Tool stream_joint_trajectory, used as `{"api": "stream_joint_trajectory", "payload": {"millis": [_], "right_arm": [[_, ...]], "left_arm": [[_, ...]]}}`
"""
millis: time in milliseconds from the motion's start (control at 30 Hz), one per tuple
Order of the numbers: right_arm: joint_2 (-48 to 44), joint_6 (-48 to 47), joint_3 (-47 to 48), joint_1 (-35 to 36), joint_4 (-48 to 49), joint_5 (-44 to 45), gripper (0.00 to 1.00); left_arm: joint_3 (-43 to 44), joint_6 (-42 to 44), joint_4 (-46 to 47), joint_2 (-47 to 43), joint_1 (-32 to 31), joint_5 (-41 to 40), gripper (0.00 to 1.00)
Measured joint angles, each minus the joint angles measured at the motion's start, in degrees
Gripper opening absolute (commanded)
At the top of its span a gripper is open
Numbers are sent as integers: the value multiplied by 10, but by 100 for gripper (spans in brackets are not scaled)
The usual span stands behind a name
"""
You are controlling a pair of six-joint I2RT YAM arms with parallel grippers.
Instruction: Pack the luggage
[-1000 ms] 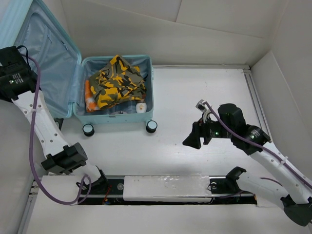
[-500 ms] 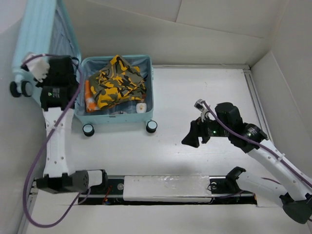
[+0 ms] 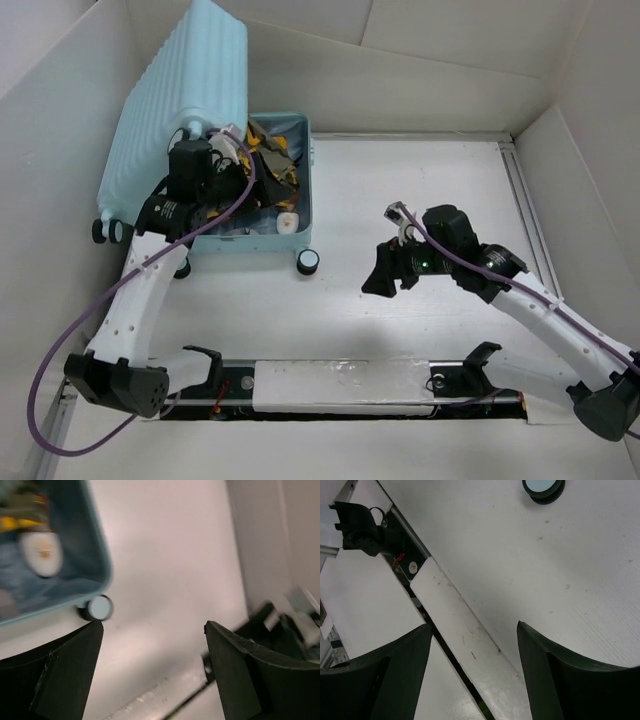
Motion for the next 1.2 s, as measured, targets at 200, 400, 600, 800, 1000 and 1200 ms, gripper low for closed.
{"api": "stream_joint_trajectory", "payload": {"millis": [200,400,600,800,1000,1200], "right_arm": [[21,4,2,0,7,21,74],[33,4,42,0,3,59,70],[57,4,104,0,-12,97,73],[92,2,177,0,-48,142,90],[122,-1,238,-5,-66,180,73],[170,9,276,-30,-63,170,6]], "left_arm": [[23,-26,51,52,-4,276,81],[37,-195,267,74,-16,451,89],[39,-471,645,113,-16,489,99],[141,-751,966,282,-79,457,99],[190,-781,950,328,-23,438,99],[202,-402,508,152,113,168,91]]}}
